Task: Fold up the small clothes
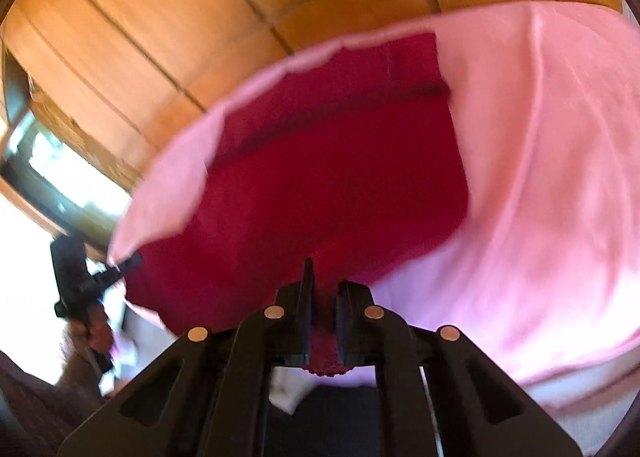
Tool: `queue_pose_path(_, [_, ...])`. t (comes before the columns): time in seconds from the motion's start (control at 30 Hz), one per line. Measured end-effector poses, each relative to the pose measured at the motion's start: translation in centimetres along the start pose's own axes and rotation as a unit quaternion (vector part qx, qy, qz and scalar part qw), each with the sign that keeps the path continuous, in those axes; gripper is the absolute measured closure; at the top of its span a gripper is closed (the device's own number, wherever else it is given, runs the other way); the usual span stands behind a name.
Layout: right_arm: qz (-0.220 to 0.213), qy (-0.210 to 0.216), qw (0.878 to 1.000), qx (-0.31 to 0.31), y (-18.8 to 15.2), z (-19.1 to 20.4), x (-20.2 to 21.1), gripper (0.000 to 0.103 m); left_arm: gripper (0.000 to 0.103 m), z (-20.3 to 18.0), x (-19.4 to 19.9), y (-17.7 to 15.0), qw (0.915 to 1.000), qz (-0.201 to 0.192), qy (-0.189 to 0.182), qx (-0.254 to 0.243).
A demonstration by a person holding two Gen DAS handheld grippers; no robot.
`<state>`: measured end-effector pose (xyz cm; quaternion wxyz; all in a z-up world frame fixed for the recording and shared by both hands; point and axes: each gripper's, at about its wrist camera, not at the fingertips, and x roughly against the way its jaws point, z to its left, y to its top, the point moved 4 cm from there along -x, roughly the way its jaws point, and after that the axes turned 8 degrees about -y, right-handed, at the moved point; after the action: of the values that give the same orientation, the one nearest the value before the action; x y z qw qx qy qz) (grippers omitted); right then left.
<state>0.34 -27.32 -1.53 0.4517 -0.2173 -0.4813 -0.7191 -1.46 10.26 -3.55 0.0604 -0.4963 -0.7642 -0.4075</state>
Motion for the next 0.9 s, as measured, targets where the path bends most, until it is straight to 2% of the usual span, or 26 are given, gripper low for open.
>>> queue_pose_path(0.1, [-0.019, -0.014, 0.999, -0.023, 3.8, -1.1, -1.4, 0.095, 0.093, 1.2, -1.2, 3.3, 0.9994, -0.012, -0.018, 0.026])
queue_pose_path(0.27, [-0.028, -0.028, 0.997, -0.063, 7.8, -3.3, -5.0, 0.094, 0.093, 3.6, -4.7, 8.1, 0.9981, -0.030, 0.011, 0.053])
queue_pose_path(0.3, [-0.029, -0.032, 0.997, -0.064, 8.3, -3.5, -5.5, 0.091, 0.093, 4.0, -5.0, 8.6, 0.9979, -0.031, 0.017, 0.054])
queue_pose_path(0.33, [-0.029, -0.037, 0.996, -0.074, 8.8, -4.0, -6.1, 0.076, 0.079, 4.7, -5.7, 9.4, 0.9965, -0.036, 0.041, 0.063])
queue_pose_path(0.37, [-0.028, -0.024, 0.995, -0.090, 8.8, -4.6, -6.4, 0.061, 0.051, 5.4, -6.0, 9.9, 0.9946, -0.039, 0.059, 0.076])
queue_pose_path(0.4, [-0.034, -0.016, 0.994, -0.100, 8.8, -4.9, -6.3, 0.039, 0.038, 6.1, -5.8, 10.3, 0.9925, -0.052, 0.057, 0.095])
queue_pose_path(0.43, [-0.041, -0.018, 0.994, -0.103, 9.0, -5.1, -6.2, 0.028, 0.032, 6.7, -5.0, 10.5, 0.9902, -0.073, 0.047, 0.110])
queue_pose_path(0.53, [-0.058, -0.012, 0.990, -0.125, 8.9, -6.3, -4.9, 0.011, 0.032, 8.1, -3.6, 10.7, 0.9870, -0.090, 0.066, 0.116])
queue_pose_path(0.6, [-0.062, -0.020, 0.989, -0.129, 8.6, -7.2, -4.3, 0.011, 0.032, 8.9, -3.0, 9.6, 0.9870, -0.087, 0.066, 0.118])
queue_pose_path(0.7, [-0.050, -0.056, 0.990, -0.122, 6.3, -8.7, -3.7, 0.012, 0.032, 9.5, -3.2, 7.3, 0.9914, -0.056, 0.071, 0.095])
queue_pose_path(0.77, [-0.031, -0.069, 0.991, -0.107, 4.4, -8.9, -4.1, 0.022, 0.032, 9.5, -3.7, 5.4, 0.9942, -0.032, 0.066, 0.079])
queue_pose_path(0.83, [-0.014, -0.099, 0.992, -0.081, 2.7, -8.6, -5.1, 0.040, 0.035, 9.1, -4.9, 4.2, 0.9962, -0.005, 0.060, 0.063])
queue_pose_path(0.9, [-0.014, -0.114, 0.990, -0.075, 1.9, -8.5, -5.9, 0.054, 0.058, 8.6, -6.4, 3.2, 0.9971, 0.018, 0.058, 0.047])
